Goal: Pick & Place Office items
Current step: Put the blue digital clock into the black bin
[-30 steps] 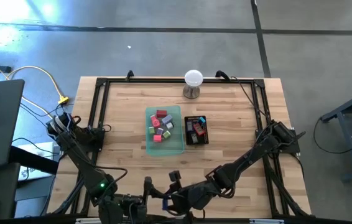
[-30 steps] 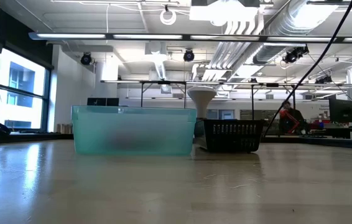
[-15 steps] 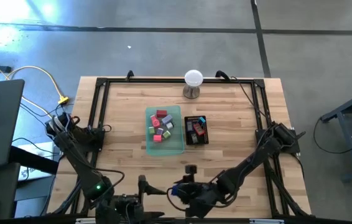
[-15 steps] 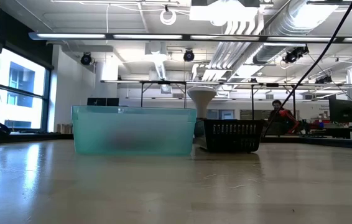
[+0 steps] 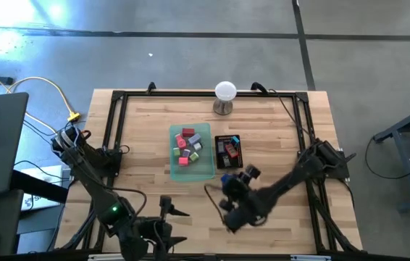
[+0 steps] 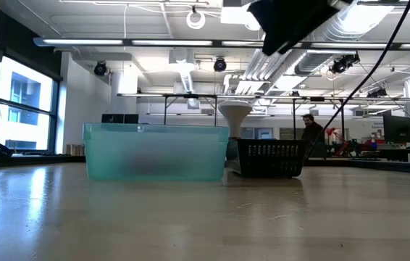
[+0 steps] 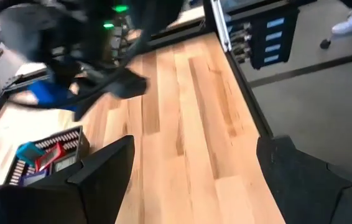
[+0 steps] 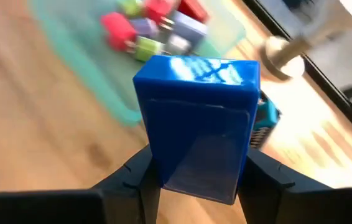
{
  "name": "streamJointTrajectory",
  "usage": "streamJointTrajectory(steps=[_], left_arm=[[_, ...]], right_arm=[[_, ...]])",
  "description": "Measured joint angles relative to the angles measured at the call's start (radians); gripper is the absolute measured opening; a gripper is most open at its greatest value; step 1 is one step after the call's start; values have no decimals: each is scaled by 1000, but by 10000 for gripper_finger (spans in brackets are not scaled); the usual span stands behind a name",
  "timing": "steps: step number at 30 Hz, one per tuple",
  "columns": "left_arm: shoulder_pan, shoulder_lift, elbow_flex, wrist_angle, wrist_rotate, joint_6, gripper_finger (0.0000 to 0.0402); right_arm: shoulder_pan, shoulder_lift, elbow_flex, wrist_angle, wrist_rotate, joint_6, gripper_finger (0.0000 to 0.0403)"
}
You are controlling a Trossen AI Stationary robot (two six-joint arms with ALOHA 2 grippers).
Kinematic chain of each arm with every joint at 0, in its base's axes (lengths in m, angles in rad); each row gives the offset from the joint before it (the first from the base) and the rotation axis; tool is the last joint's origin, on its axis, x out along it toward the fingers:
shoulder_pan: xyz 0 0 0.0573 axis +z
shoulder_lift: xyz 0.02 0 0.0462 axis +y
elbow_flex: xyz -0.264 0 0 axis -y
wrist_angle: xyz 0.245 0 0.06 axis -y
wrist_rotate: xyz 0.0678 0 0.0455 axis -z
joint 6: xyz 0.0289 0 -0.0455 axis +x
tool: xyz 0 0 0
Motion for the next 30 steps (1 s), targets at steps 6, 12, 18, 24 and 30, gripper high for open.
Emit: streamJointTrajectory(steps=[6, 12, 18, 24, 30], left_arm=[[1, 0, 0, -45, 30, -52, 328], [1, 0, 0, -48, 111, -56, 328], [-15, 0, 0, -51, 114, -57, 328], [-37, 0, 0, -88, 114, -97, 328], [-47, 0, 0, -113, 114, -115, 328]], right_arm=[[-149, 0, 0, -11, -109, -83, 152], [-287, 16, 0, 16, -197, -196, 155], [-413, 86, 0, 12, -303, -265, 152], [-488, 170, 0, 5, -340, -318, 160], [-506, 192, -1, 3, -365, -332, 160]])
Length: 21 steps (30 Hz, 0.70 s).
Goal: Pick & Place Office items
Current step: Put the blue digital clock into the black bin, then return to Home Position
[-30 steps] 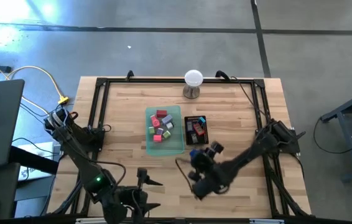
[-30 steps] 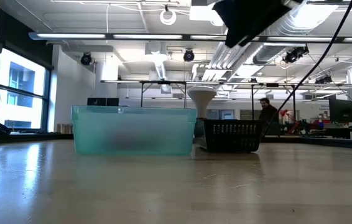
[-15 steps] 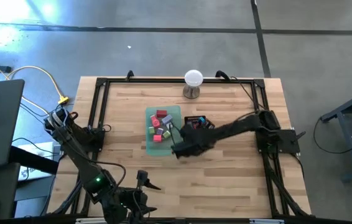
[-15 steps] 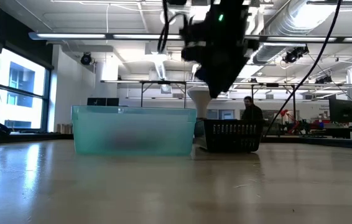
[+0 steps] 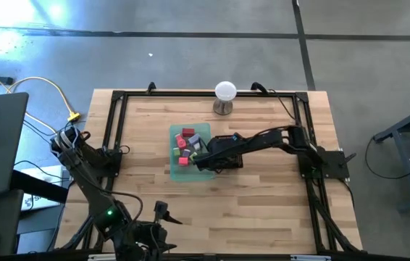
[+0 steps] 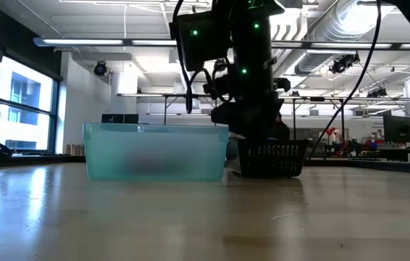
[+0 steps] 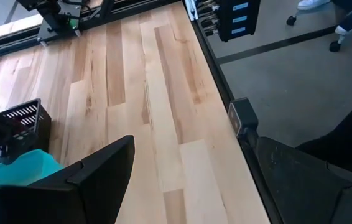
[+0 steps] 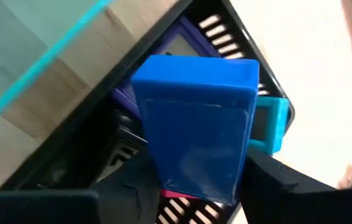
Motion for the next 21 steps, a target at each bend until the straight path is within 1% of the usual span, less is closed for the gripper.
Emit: streamJointTrajectory(steps=[13, 16, 21], left_arm=[[8, 0, 0, 0, -3, 0, 328], [8, 0, 0, 0, -3, 0, 328], [8, 0, 0, 0, -11, 11, 328]], right_arm=[[7, -1, 0, -17, 4, -28, 226], [7, -8, 0, -77, 7, -26, 231], [9, -35, 0, -200, 8, 8, 223]])
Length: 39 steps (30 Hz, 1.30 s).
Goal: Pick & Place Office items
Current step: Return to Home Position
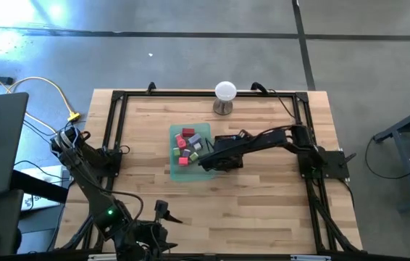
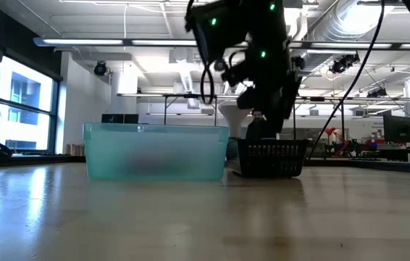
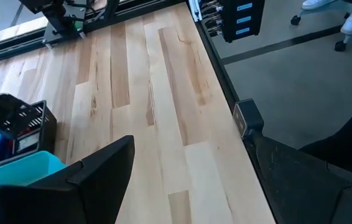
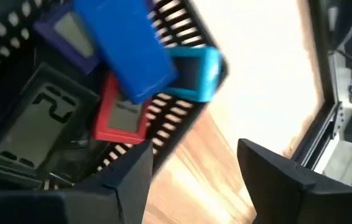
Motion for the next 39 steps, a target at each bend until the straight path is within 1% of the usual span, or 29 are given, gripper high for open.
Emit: streamJointTrajectory(steps=[4, 7, 9, 12, 14, 16, 18, 20, 22, 25, 26, 30, 33, 36, 39], left_arm=[[11, 0, 0, -14, 0, 3, 328], [25, 0, 0, -44, 0, 3, 328], [35, 0, 0, -63, 0, 0, 328], [58, 0, 0, -71, 0, 2, 328], [77, -4, 0, -79, 0, 19, 328], [101, -11, 0, -89, -4, 22, 328], [120, -24, 0, -123, -13, 22, 328], [136, -49, 0, -181, -29, 16, 328], [143, -81, 0, -231, -39, -5, 328], [155, -136, 0, -259, -41, -14, 328], [162, -152, 0, -256, -39, -2, 328], [200, -206, 0, -292, -36, 23, 328], [234, -232, 0, -354, -14, -2, 323], [266, -235, 0, -428, 19, -20, 307], [293, -234, -3, -473, 36, -54, 278]], right_arm=[[36, -71, 0, -24, 45, 50, 219], [86, -139, 1, -19, 100, 89, 219], [124, -182, 1, 3, 114, 88, 219], [175, -202, 2, 87, 93, 79, 219], [207, -207, 0, 134, 57, 21, 219], [227, -212, 0, 139, 42, -6, 212], [249, -212, 1, 133, 48, 4, 192], [267, -211, 0, 116, 53, 14, 158], [288, -212, 0, 97, 53, 12, 112], [314, -211, 0, 61, 52, 7, 31], [322, -211, 0, 42, 54, 8, 17], [353, -216, 0, -38, 81, 36, 4], [383, -235, 1, -48, 83, 26, 3], [421, -268, 1, -45, 85, 32, 3], [461, -291, 0, -47, 108, 43, 3]])
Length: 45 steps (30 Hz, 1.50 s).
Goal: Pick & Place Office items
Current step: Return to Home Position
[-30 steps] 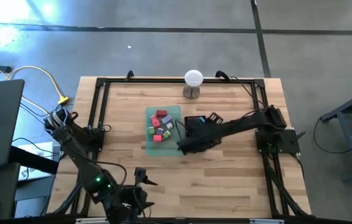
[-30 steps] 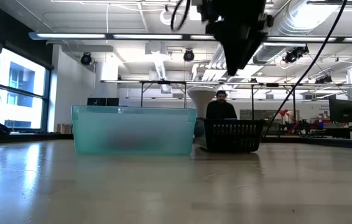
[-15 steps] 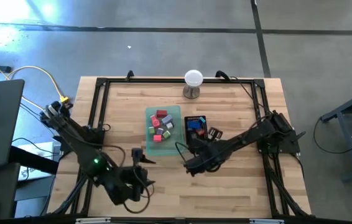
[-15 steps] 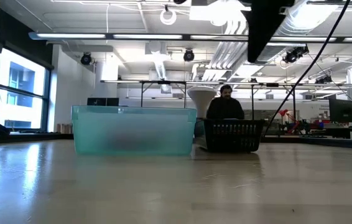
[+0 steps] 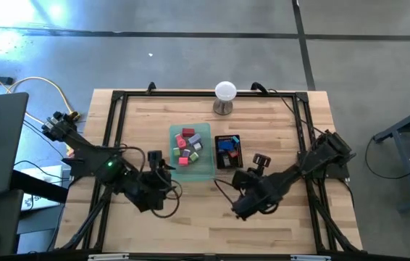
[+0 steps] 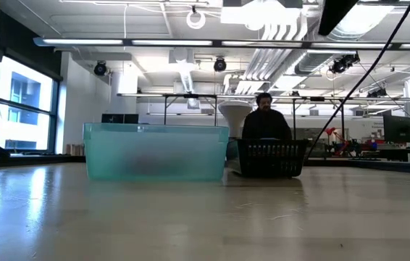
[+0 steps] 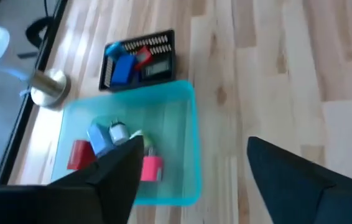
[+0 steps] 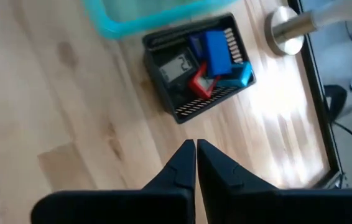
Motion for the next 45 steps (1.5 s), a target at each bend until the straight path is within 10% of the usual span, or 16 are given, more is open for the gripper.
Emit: streamJointTrajectory(steps=[17, 24, 35, 45], left_arm=[[106, -7, -73, -86, 99, -3, 13], [146, -69, -73, 11, 105, 106, 1], [437, -298, -271, 153, 361, 255, 0], [669, -715, -853, 691, 730, 176, 0]], right_arm=[[236, -172, 0, 10, 125, -70, 3], [354, -361, -87, 84, 293, -36, 3], [377, -837, -776, 607, 381, -2, 4], [270, -1228, -1439, 1640, 72, -417, 4]])
